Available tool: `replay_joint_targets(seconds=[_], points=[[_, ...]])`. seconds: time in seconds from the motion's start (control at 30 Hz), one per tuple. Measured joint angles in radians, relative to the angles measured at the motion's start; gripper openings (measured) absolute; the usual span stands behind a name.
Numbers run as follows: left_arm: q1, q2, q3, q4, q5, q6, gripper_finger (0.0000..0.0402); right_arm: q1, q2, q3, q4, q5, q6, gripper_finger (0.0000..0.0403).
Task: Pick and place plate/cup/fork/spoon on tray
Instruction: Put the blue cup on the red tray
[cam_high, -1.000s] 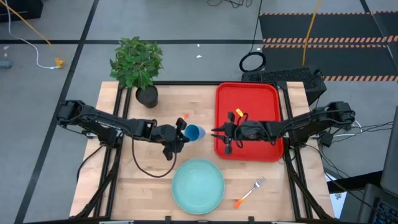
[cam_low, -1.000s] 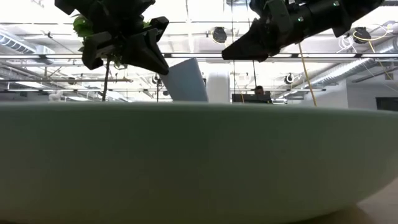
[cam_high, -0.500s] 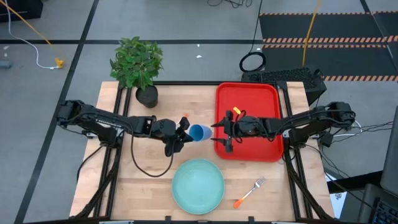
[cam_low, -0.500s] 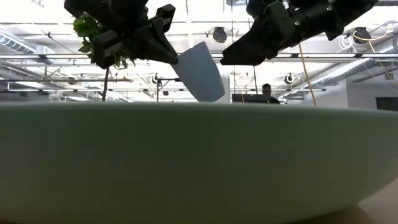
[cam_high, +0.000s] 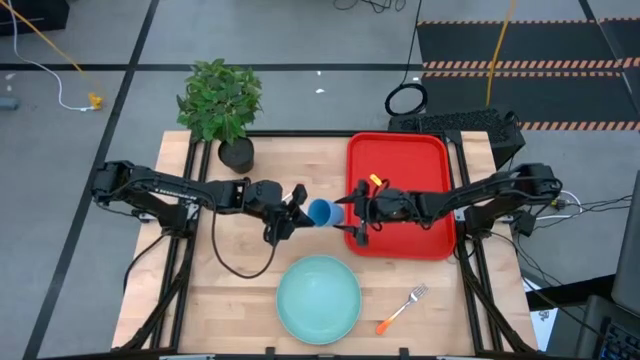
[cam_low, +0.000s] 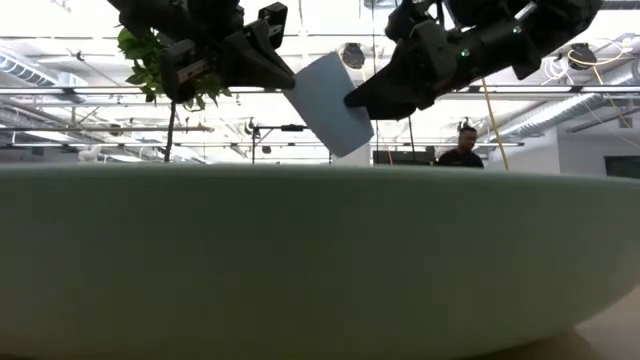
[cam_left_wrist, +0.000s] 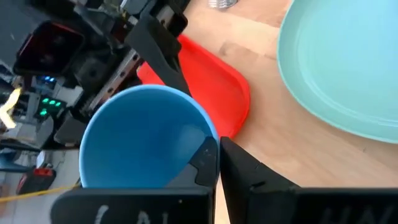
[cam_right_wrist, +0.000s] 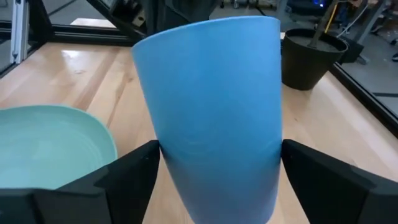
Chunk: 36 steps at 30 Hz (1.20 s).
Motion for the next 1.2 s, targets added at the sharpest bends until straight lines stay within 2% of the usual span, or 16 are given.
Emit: replay_joint_targets(seconds=[0.37,0.8,1.2], points=[[0.002,0.0,0.0,-0.004,0.016,0.014,0.0005,0.021,0.051,0.039,-0.004,0.007,-0.034,0.0328],[0.004,0.001,0.0,0.001,0.011,0.011,0.0006,0.035,0.046,0.046,-0.003,0.003,-0.059,0.0377],[0.001,0.001,0.0,0.058,0.064,0.015,0.0007,0.041,0.047,0.046,0.011,-0.002,-0.064,0.0379]])
